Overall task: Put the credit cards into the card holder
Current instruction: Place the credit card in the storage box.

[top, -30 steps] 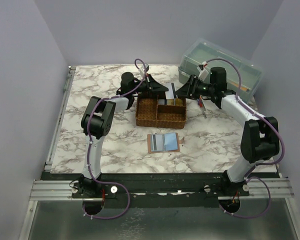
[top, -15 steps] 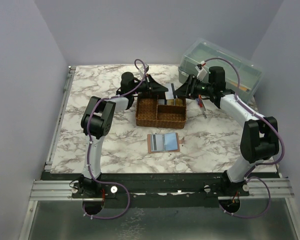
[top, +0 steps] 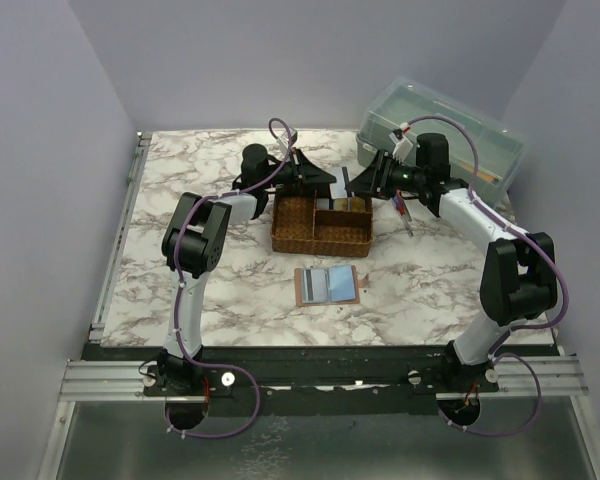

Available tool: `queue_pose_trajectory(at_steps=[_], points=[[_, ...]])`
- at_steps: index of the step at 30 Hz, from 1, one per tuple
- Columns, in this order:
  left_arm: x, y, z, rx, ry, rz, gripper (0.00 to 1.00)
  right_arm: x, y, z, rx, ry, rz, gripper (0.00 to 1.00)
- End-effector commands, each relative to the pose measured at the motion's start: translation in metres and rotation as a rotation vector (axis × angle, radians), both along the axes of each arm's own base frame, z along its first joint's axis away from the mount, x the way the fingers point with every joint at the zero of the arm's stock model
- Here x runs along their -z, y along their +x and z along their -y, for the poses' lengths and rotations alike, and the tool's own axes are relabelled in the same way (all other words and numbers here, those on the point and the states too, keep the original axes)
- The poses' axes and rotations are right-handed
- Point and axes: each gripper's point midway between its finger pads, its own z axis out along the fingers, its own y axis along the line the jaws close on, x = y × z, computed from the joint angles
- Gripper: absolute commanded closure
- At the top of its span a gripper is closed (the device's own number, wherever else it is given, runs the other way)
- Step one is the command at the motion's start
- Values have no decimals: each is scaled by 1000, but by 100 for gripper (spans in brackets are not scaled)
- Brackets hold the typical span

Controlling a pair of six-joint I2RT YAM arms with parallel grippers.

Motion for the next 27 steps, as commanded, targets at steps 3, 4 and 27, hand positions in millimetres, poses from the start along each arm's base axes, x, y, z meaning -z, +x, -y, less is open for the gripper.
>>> queue_pose_trajectory(at_steps=[3,4,27], points=[[-10,0,2,-9,-6,49,100,-18,-1,-8,-28,44,29,51],[-10,0,2,-9,-6,47,100,-20,-1,-8,-27,45,31,52],[-8,-2,7,-7,6,36,100,-13,1,-20,31,259,-153,75]])
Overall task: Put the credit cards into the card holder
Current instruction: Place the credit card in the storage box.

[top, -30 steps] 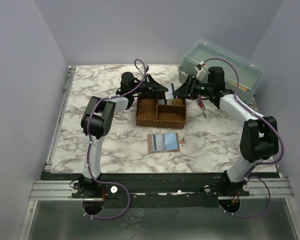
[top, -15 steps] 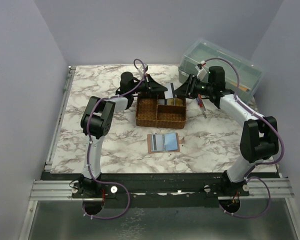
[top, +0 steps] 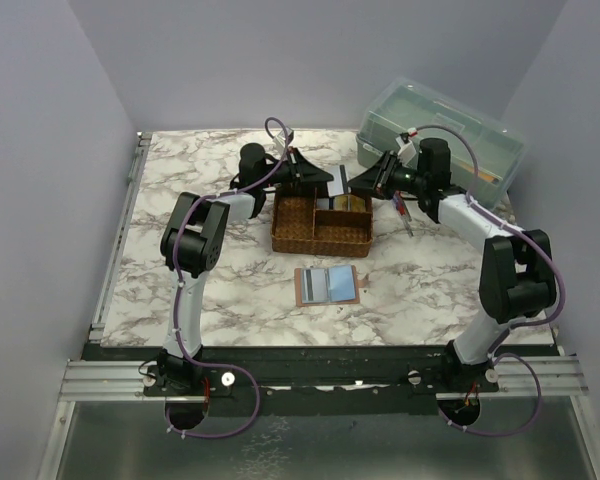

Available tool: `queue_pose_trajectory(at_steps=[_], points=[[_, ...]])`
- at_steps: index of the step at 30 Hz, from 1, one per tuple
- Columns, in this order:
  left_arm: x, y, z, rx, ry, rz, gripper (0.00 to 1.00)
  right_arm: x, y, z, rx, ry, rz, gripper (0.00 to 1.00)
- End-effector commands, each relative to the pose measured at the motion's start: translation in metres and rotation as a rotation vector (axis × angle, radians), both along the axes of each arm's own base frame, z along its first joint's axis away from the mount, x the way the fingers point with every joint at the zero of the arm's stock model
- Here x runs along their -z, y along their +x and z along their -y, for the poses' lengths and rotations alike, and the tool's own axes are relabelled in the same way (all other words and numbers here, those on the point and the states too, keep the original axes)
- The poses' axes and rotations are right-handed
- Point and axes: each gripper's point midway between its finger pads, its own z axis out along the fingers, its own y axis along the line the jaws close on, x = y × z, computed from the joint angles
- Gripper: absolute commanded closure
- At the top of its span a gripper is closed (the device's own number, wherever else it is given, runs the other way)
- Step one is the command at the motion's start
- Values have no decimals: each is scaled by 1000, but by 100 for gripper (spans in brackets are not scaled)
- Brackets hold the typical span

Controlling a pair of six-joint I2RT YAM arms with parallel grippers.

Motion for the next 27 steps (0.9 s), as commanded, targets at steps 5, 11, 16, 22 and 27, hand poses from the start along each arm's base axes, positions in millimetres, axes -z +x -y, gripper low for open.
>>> queue_pose_trajectory(at_steps=[5,11,16,22,27], points=[[-13,-9,12,15,-5,35,100,-4,-4,-20,-50,165,-58,75],[-20,-12,14,20,-12,44,100,0,-5,-21,-41,214,-96,75],[-24,-14,14,26,-18,49,100,7,-5,-20,-24,220,-120,71],[-28,-17,13,28,-24,55,100,14,-4,-16,14,163,-113,66],[-30,-17,12,23,-28,59,100,16,-11,-13,12,132,-109,65]])
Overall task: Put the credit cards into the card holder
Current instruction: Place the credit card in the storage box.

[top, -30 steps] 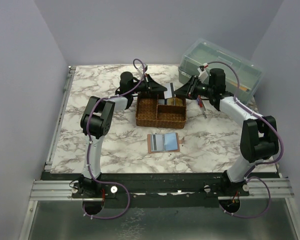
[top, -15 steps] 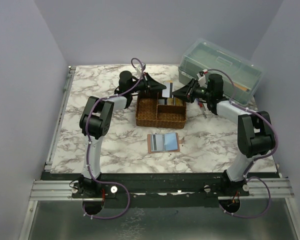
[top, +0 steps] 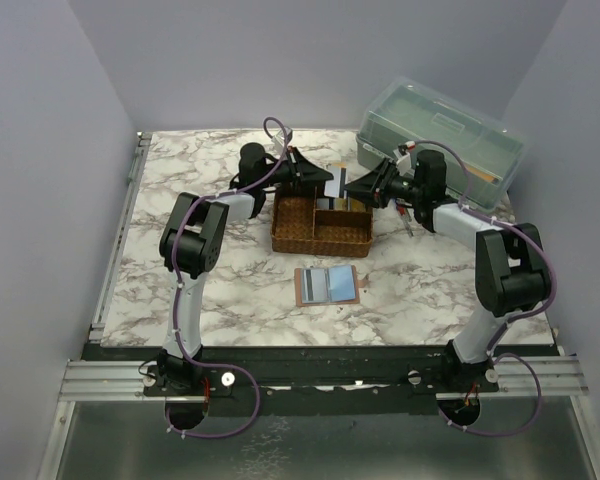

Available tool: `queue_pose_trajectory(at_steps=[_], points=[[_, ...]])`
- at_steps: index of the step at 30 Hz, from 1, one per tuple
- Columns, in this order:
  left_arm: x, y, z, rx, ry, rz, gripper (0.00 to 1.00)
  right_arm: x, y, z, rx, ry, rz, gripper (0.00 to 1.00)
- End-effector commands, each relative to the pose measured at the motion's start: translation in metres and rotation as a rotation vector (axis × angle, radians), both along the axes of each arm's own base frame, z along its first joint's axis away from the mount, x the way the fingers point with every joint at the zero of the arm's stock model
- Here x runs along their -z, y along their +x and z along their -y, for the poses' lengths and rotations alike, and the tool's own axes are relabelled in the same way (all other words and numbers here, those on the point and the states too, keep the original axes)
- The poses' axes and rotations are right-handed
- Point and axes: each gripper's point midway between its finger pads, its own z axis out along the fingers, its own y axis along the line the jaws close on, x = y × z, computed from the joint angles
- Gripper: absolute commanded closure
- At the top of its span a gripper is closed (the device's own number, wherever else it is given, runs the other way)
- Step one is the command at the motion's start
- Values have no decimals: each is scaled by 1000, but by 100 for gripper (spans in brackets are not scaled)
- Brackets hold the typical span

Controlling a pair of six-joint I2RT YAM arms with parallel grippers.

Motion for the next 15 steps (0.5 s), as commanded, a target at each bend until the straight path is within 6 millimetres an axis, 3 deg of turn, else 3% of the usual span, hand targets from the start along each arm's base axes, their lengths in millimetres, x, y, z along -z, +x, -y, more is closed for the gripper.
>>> queue_pose_trajectory(at_steps=[1,15], points=[[-27,-20,14,51,-28,72,100,-1,-12,-5,-15,-36,21,65],[-21,-19,14,49,-24,66,100,-2,-34,2,-12,-61,38,54]])
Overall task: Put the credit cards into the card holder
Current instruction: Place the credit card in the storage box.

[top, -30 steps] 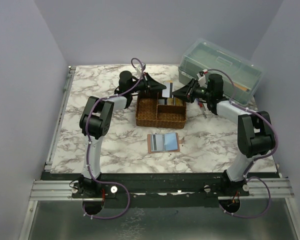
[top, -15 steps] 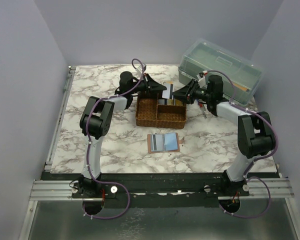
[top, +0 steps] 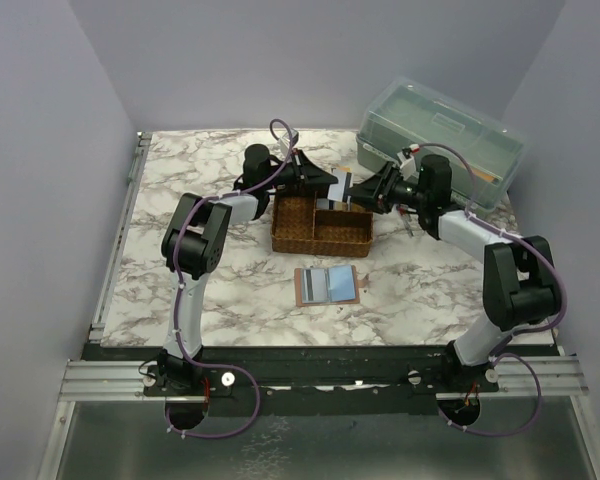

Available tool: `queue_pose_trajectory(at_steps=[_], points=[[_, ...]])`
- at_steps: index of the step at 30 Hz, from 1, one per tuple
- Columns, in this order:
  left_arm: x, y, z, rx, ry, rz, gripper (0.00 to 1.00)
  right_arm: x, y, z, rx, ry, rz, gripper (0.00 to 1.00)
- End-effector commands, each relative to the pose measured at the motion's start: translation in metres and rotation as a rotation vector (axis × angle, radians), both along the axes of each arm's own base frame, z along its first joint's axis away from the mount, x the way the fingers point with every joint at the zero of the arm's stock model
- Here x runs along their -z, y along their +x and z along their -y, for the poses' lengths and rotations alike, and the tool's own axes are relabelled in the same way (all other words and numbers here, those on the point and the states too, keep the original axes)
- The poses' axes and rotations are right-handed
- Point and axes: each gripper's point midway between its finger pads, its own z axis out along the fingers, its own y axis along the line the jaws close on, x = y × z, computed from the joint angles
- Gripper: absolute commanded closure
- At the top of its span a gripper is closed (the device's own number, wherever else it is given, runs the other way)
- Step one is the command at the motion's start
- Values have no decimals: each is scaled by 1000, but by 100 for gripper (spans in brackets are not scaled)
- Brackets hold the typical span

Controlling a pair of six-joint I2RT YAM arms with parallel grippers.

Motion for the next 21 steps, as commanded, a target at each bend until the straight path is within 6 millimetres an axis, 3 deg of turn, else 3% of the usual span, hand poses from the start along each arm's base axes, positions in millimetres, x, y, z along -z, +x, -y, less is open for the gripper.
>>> queue_pose_trajectory(at_steps=[1,6,11,21], points=[[-21,-10,5,20,-25,69,100,1,-17,-3,-15,-20,0,54],[-19,-8,4,18,-24,66,100,5,-22,0,-4,-38,-2,48],[-23,-8,4,18,-28,72,100,9,-21,-2,-11,-32,-11,48],[-21,-14,7,23,-24,67,100,6,-11,-6,-15,6,-15,65]])
